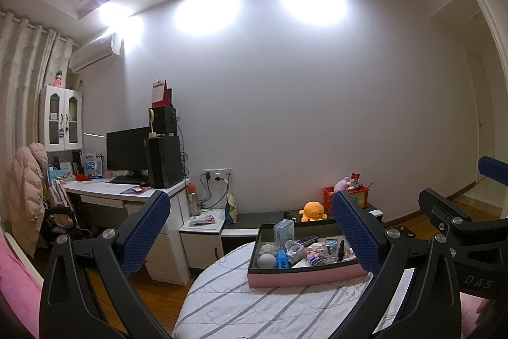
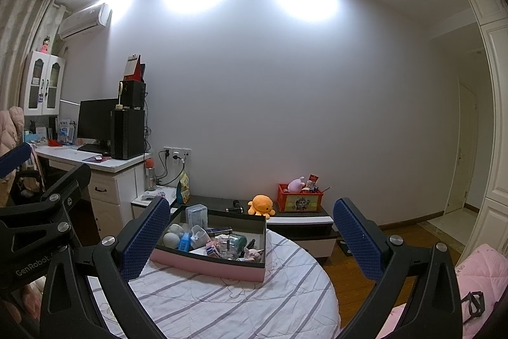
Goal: Organize rigid objects
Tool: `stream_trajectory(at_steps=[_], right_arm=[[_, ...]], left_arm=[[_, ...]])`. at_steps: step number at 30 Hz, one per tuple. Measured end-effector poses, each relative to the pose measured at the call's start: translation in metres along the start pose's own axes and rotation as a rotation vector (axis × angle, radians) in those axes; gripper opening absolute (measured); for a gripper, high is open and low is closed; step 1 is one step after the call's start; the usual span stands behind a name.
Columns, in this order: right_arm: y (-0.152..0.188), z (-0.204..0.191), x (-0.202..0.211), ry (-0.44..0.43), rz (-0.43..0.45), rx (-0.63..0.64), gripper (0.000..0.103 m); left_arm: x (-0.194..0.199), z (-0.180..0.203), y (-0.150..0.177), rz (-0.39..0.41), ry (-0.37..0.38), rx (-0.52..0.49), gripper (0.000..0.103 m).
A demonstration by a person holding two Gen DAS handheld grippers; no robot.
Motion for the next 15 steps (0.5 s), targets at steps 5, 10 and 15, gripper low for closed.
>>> stream_trajectory(at_steps=[5,10,15], right_arm=[[0.0008,-0.0013,-0.0041,-0.003,-0.007,-0.001,0.103],[-0.0014,-0.0004,-0.0035,0.006,-0.005,-0.002,0.103],[-0.0016,-0.0013,-0.0046,0.006,-0.01,0.0,0.103]], left_arm=[[0.0038,-0.0023,0.0009,0.039,-0.022,-0.026,0.103],[0.0015,-0.0058,0.0009,0.025,0.006,0.001,0.102],[0.0,-0.0074,0.0012,0.026,0.003,-0.006,0.103]])
Point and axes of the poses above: each gripper's, at about its wrist camera, not at the fingertips, and x roughly against the way its jaws point, z to its right, y to its underside, the point moved 5 cm from there along -x, roughly the way its jaws point, and after that the axes turned 15 degrees about x, right-handed, at the moved point
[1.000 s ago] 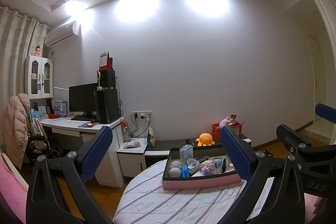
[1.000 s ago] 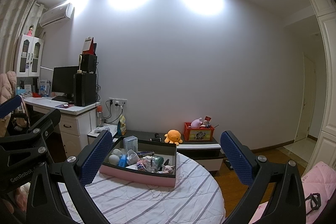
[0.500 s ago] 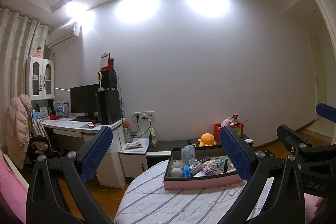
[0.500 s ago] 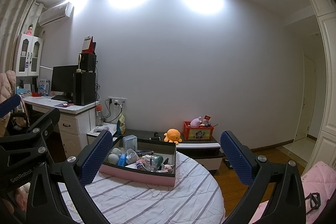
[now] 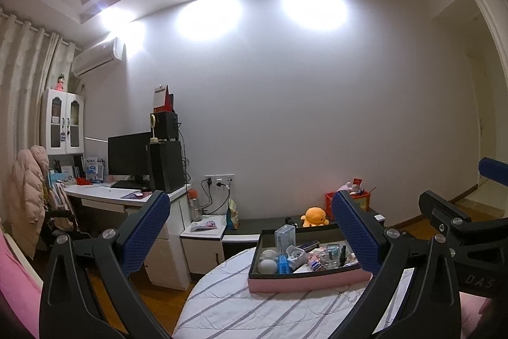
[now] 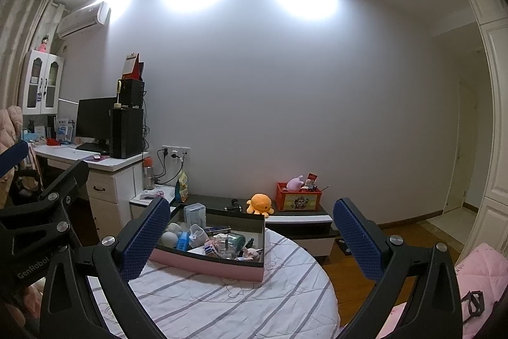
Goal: Organize rigid objects
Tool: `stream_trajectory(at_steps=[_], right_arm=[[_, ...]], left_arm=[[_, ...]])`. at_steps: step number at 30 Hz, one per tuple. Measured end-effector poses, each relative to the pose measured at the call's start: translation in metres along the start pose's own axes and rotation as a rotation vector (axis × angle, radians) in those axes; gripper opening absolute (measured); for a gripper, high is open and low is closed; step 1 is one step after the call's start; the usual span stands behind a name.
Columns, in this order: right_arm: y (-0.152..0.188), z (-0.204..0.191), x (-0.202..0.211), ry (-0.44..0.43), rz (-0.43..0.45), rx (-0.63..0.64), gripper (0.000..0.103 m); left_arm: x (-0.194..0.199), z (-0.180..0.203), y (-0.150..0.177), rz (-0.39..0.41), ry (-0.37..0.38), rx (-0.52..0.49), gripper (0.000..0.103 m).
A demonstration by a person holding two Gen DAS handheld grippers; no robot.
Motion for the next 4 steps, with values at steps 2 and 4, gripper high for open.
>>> stream_trajectory(at_steps=[2,4], right_arm=[[0.0003,-0.0005,-0.0011,0.002,-0.002,0.001,0.103],[-0.0003,-0.001,-0.0019,-0.001,-0.003,0.001,0.103]], left_arm=[[-0.0021,0.0012,0.0011,-0.001,-0.003,-0.01,0.103],[-0.0028,-0.0001,0.0015,-0.003,-0.005,-0.012,0.103]])
Point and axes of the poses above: each gripper's, at about its wrist camera, not at the fingertips, and x roughly against the way its jaws point, z to its right, y to its underside, the point moved 5 cm from there along -x, roughly the way its jaws point, and after that the axes turned 15 degrees about x, right-handed, at the moved point
